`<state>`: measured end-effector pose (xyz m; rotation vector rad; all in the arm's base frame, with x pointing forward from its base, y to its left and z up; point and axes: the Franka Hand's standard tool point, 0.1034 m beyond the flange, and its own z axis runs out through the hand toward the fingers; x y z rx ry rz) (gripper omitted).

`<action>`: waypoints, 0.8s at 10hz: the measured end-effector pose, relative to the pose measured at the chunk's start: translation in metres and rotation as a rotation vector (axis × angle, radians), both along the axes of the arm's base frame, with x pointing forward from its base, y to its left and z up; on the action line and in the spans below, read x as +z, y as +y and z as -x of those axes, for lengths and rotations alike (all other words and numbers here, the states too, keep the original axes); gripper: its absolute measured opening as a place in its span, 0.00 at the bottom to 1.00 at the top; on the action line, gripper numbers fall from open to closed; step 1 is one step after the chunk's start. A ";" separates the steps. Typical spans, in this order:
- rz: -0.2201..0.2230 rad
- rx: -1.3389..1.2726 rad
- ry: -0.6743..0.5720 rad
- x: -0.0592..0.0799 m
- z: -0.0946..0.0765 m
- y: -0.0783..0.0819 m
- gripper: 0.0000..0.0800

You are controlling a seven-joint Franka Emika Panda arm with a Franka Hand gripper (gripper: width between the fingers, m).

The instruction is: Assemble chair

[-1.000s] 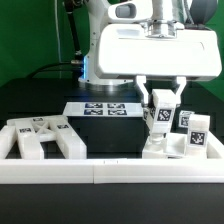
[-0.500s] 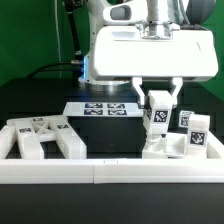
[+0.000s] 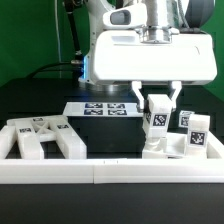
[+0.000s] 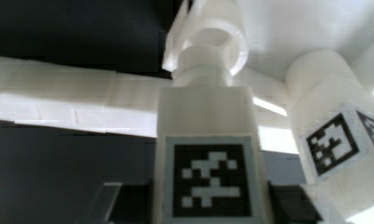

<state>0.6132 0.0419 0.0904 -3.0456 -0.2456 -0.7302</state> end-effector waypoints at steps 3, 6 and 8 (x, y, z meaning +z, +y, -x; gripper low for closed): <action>-0.008 0.003 0.003 -0.002 -0.001 0.004 0.36; -0.007 0.003 0.012 -0.009 0.002 0.004 0.36; -0.006 0.005 0.018 -0.014 0.004 0.005 0.36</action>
Offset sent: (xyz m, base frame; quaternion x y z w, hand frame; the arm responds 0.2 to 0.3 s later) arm 0.0000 -0.0007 -0.0018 -0.0025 0.0049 -0.0050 1.0000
